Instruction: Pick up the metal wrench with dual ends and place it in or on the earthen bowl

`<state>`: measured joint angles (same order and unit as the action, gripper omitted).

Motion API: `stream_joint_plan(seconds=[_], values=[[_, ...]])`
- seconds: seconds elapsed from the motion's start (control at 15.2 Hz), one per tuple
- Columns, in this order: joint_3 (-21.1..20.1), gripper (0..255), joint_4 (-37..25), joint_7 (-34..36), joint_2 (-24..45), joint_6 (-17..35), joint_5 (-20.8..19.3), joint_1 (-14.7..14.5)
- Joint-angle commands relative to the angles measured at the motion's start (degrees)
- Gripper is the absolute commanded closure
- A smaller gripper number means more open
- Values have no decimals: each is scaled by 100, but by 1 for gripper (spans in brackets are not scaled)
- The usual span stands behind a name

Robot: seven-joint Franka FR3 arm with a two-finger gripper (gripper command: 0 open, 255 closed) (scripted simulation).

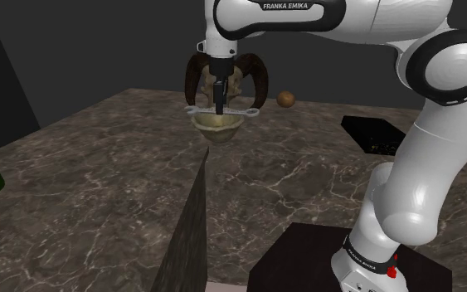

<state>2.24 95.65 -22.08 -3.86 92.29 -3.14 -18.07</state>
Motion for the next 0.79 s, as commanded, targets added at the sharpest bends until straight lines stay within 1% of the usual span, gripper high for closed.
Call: stream_joint_plan(seconds=[0.0, 0.2, 0.73], values=[[-4, 0, -251, -3, 47, -204, 2, -4], [-15, 0, -1027, -14, 233, -794, 8, -14], [-15, 0, -1025, -14, 233, -792, 8, -14]])
